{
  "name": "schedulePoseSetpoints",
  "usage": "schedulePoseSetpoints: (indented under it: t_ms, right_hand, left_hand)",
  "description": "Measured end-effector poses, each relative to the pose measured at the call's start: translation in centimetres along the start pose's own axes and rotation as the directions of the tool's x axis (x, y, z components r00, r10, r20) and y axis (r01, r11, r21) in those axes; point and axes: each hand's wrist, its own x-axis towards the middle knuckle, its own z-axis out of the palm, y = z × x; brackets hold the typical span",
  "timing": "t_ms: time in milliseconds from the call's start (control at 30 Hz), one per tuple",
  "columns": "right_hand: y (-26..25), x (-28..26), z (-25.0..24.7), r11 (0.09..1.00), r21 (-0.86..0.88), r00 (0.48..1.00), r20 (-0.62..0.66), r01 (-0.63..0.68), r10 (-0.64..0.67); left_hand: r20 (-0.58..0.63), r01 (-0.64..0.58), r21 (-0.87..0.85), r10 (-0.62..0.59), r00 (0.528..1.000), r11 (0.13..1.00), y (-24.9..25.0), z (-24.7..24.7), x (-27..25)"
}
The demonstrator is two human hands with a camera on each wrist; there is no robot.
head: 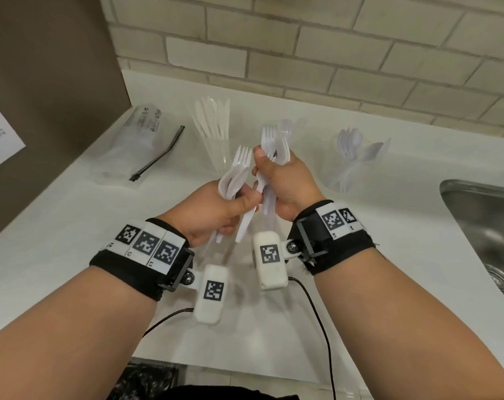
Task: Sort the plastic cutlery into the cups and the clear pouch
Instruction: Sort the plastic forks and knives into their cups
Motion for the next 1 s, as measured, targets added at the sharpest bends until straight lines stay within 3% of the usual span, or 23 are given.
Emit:
schedulePoseSetpoints:
  t_ms: [100, 200, 367, 567, 700, 800, 1000]
  right_hand:
    - [0.2, 0.0, 0.3, 1.000, 0.029, 1.000, 0.022, 0.009, -0.009]
    - [0.3, -0.3, 0.2, 0.994, 0.091, 0.996, 0.062, -0.065, 0.060]
    - [0.9, -0.5, 0.1, 0.982, 0.110, 0.970, 0.207, -0.151, 0.126]
    - [0.8, -1.0, 0.2, 0.960, 0.168, 0.973, 0.094, -0.223, 0.210]
    - [-0.5, -0.8, -0.2, 0.987, 0.114, 0.994, 0.004, -0.113, 0.113]
    - [-1.2, -0.3, -0.5, 0.999, 0.022, 0.999, 0.012, -0.036, 0.036]
    - [-0.5, -0.8, -0.6, 0.997, -0.018, 0.956, 0.281, -0.077, 0.079]
  left_hand:
    - [-0.063, 0.021, 0.061, -0.018, 0.998, 0.998, 0.1, 0.2, 0.3]
    - [-0.158, -0.030, -0.012, 0.028, 0.987, 0.999, 0.3, 0.2, 0.5]
    - [-0.180, -0.071, -0.019, 0.067, 0.981, 0.997, 0.6, 0.0, 0.6]
    - [-0.288, -0.046, 0.034, 0.054, 0.956, 0.998, 0.0, -0.1, 0.5]
    - [-0.163, 0.001, 0.019, 0.002, 0.987, 1.000, -0.2, -0.1, 0.0]
    - [-0.083, 0.063, 0.090, -0.055, 0.995, 0.994, -0.3, -0.3, -0.3]
    - [0.028, 0.031, 0.019, -0.032, 0.999, 0.999, -0.2, -0.1, -0.6]
